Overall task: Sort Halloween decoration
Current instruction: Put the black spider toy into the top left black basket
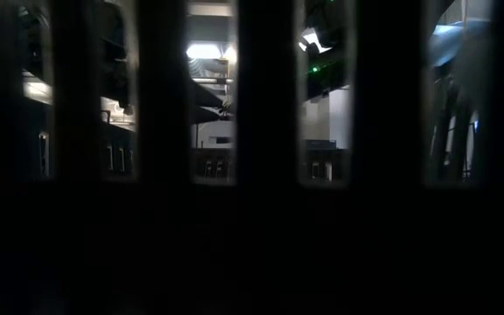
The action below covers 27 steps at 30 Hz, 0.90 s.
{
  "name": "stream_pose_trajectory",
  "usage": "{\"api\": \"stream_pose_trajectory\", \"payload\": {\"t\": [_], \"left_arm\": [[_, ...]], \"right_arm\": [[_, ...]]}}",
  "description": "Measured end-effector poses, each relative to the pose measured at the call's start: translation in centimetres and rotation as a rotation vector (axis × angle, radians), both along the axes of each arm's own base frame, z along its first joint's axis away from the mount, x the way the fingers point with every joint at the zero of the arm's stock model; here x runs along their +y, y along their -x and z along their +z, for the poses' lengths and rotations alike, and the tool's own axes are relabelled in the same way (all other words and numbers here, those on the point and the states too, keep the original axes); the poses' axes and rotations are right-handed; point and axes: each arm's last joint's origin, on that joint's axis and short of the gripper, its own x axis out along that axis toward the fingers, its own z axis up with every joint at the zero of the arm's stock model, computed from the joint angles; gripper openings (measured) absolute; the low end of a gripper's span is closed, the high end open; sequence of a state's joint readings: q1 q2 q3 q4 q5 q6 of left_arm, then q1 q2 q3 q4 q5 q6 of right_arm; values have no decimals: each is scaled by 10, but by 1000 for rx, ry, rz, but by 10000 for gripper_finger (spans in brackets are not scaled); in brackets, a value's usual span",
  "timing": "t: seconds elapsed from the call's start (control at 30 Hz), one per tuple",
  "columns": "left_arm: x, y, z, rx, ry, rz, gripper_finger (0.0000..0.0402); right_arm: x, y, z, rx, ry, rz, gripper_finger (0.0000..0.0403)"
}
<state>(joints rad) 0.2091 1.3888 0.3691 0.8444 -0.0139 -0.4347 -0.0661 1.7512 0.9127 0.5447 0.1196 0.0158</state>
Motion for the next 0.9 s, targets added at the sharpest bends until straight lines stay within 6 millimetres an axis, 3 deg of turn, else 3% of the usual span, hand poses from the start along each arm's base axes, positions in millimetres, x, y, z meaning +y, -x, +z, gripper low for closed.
{"api": "stream_pose_trajectory", "payload": {"t": [0.57, 0.9], "left_arm": [[0, 0, 0, -1, 3, -15, 8], [-2, 6, 12, -30, -13, -59, 1]], "right_arm": [[0, 0, -1, 6, 0, 0, 17], [0, 4, 2, 44, 13, 6, 140]]}}
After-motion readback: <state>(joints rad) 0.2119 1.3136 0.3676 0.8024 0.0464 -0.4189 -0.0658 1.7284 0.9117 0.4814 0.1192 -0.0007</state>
